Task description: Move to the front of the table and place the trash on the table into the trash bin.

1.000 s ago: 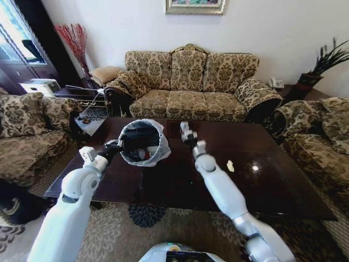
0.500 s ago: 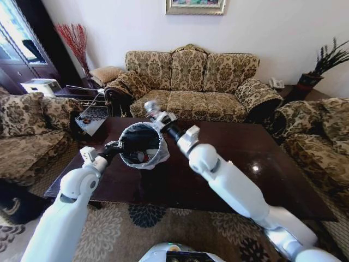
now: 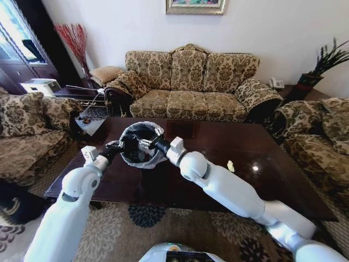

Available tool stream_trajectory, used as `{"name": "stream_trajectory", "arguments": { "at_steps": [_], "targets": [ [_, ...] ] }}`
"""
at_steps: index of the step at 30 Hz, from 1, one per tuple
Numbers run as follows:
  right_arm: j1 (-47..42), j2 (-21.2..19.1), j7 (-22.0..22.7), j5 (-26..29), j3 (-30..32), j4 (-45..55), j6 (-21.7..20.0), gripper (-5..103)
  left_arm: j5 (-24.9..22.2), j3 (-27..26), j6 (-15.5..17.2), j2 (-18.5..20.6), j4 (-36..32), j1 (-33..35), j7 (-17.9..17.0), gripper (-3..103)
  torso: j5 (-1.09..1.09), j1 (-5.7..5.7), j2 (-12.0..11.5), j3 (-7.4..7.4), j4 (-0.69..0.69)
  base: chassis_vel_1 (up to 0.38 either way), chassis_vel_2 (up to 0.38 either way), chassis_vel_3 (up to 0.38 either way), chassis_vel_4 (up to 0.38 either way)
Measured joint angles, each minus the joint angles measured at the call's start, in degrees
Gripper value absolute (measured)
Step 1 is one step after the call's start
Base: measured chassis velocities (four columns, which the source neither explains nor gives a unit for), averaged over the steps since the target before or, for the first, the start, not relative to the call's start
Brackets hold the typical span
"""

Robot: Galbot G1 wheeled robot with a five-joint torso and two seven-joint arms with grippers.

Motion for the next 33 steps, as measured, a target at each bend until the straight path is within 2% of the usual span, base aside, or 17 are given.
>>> {"name": "stream_trajectory", "arguments": {
  "at_steps": [2,3,6,11,14,16,18,20,22,27,33],
  "targets": [
    [0.14,0.04,-0.1,-0.09,0.26,0.01,0.87,85,0.0,-0.03,0.0,0.0,0.0,-0.02,0.0,0,0.0,0.0,0.0,0.0,0.0,0.0,0.0,0.0,0.0],
    [0.17,0.17,0.21,-0.1,1.26,0.28,1.74,95,0.01,-0.06,-0.01,-0.05,0.0,-0.04,0.0,0,0.01,0.0,0.0,0.0,0.0,0.0,0.0,0.0,0.0],
    [-0.47,-0.01,2.07,0.25,4.52,1.25,2.01,98,0.01,-0.18,-0.09,-0.22,0.0,-0.02,0.01,0,-0.01,0.0,0.0,0.0,0.02,0.0,0.0,0.0,0.0],
    [-5.85,-3.05,3.25,-0.79,13.3,1.85,-1.23,100,0.0,-0.9,-0.21,-0.6,-0.44,0.43,0.06,0,0.01,0.0,0.0,0.0,0.0,0.0,0.0,0.0,0.0],
    [-12.62,-6.17,-0.39,-6.67,22.71,0.08,-1.88,100,-0.02,-2.63,-0.66,-1.2,-1.85,2.36,0.04,0,0.06,0.0,0.0,0.0,0.0,0.0,0.0,0.0,0.0],
    [-13.56,-6.5,-0.64,-7.21,23.87,0.0,-1.89,100,-0.01,-2.68,-0.68,-1.31,-1.91,2.43,0.03,0,0.05,0.0,0.0,0.0,0.02,0.0,0.0,0.0,0.0],
    [-22.26,-8.01,-1.91,-11.19,32.57,-1.34,-1.78,100,0.14,-2.53,-0.75,-2.05,-2.03,2.47,-0.09,0,-0.02,-0.01,0.0,-0.01,0.01,0.0,0.0,0.0,0.0],
    [-25.67,-8.11,-2.5,-13.25,35.03,-2.3,-1.01,100,0.19,-2.37,-0.76,-2.22,-2.03,2.44,-0.1,0,0.01,-0.01,0.0,-0.01,0.01,0.0,0.0,0.0,0.0],
    [-33.13,-7.93,-4.38,-17.88,40.19,-5.38,2.59,100,0.4,-2.05,-0.79,-2.35,-2.03,2.36,-0.1,0,0.05,0.0,0.0,0.0,-0.02,-0.037,-0.03,0.016,0.012],
    [-38.59,-7.13,-5.66,-20.64,45.6,-9.18,6.14,100,0.73,-1.95,-0.8,-2.34,-2.47,2.64,-0.08,0,0.0,-0.01,0.0,-0.01,-0.01,-0.101,-0.092,0.091,0.07],
    [-39.11,-6.32,-5.83,-20.6,46.54,-10.05,7.09,100,1.05,-2.22,-0.79,-3.0,-4.37,4.07,-0.07,0,0.0,-0.01,0.0,-0.01,0.01,-0.188,-0.175,0.205,0.197]
  ]
}}
